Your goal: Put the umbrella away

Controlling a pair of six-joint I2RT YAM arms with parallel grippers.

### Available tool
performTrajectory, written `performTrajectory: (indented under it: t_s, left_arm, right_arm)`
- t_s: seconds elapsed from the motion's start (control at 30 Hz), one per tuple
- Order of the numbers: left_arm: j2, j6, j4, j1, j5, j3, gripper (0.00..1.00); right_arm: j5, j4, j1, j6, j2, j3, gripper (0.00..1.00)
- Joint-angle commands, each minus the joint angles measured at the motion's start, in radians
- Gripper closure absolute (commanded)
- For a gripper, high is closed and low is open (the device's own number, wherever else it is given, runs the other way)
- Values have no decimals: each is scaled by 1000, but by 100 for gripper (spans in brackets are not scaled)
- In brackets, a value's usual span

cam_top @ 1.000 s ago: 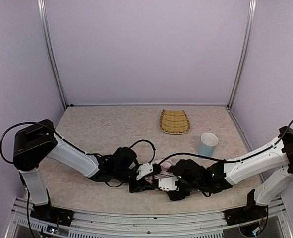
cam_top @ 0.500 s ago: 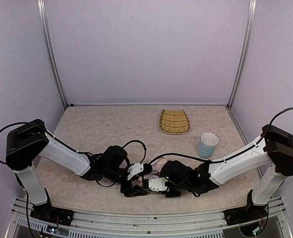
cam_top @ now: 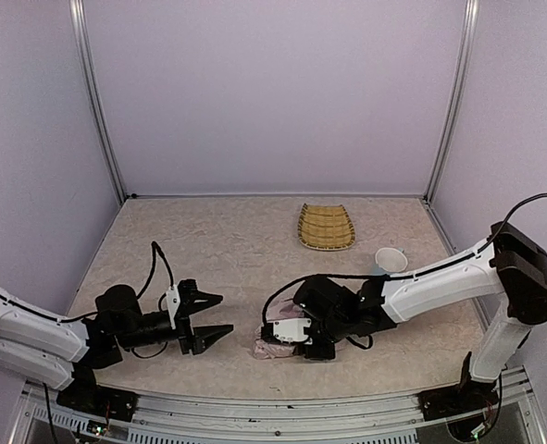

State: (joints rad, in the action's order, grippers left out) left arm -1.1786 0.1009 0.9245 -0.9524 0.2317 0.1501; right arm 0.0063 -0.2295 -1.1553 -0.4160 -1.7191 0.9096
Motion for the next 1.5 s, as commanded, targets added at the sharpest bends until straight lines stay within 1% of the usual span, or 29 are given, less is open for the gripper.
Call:
performTrajectory:
  t_s: [0.0, 0.03, 0.1, 0.2, 0.23, 0.3, 0.37, 0.43, 0.53, 0.6, 0.67, 0.73, 0.8, 0.93, 1.03, 1.07, 1.1, 1.17, 1.2, 1.33, 1.4, 1.47]
  left_arm:
    - [145, 196, -163, -147, -363, 20, 40]
    - [163, 229, -219, -171, -392, 28, 41]
    - [177, 268, -289, -212, -393, 37, 42]
    - [75, 330, -318, -275, -354, 68, 42]
    - [19, 348, -339, -295, -361, 95, 40]
    - [-102, 376, -372, -329, -406, 160, 34]
    - [-205, 412, -392, -359, -449, 226, 24]
    - [-281, 443, -381, -363, -448, 274, 14]
    - [-353, 469, -389, -346, -388, 333, 7]
    - [-410, 451, -445, -318, -321, 379, 2]
    - [-462, 430, -511, -294, -257, 417, 1]
    - [-508, 412, -561, -285, -242, 443, 2]
    - [-553, 389, -595, -273, -256, 466, 4]
    - [-649, 367, -665, -232, -293, 533, 10]
    - [-704, 353, -733, -213, -262, 586, 21]
    - [-718, 353, -755, -213, -251, 601, 25]
    - [-729, 351, -775, -213, -238, 608, 31]
    - [-743, 334, -800, -213, -229, 618, 48]
    - [-745, 328, -806, -213, -221, 620, 54]
    - [-756, 306, -816, -209, -207, 629, 79]
    - [-764, 293, -812, -205, -223, 635, 99]
    - [-766, 279, -801, -201, -256, 638, 100]
  right_arm:
    - [-383, -379, 47, 78, -125, 35, 77]
    - [-428, -402, 60, 81, -144, 58, 77]
    - [-508, -440, 80, 84, -183, 98, 78]
    - [-580, -510, 107, 75, -252, 161, 77]
    - [-598, -532, 117, 68, -272, 181, 77]
    - [-631, -568, 134, 47, -311, 218, 76]
    - [-656, -584, 147, 31, -347, 241, 76]
    - [-667, -590, 164, 16, -371, 263, 76]
    - [-684, -595, 184, -12, -403, 297, 76]
    - [-694, -603, 194, -29, -426, 323, 77]
    - [-700, -609, 199, -44, -445, 347, 77]
    - [-706, -604, 209, -51, -456, 365, 78]
    - [-713, -592, 217, -53, -459, 373, 79]
    - [-730, -577, 219, -58, -468, 391, 79]
    - [-748, -552, 220, -54, -460, 388, 77]
    - [-743, -534, 220, -44, -450, 380, 73]
    - [-732, -512, 223, -29, -436, 371, 67]
    - [-700, -461, 232, 12, -398, 347, 54]
    - [-676, -434, 239, 40, -376, 338, 48]
    - [-553, -350, 279, 180, -256, 302, 34]
    - [-494, -318, 291, 226, -174, 280, 26]
    - [-426, -283, 295, 255, -62, 253, 24]
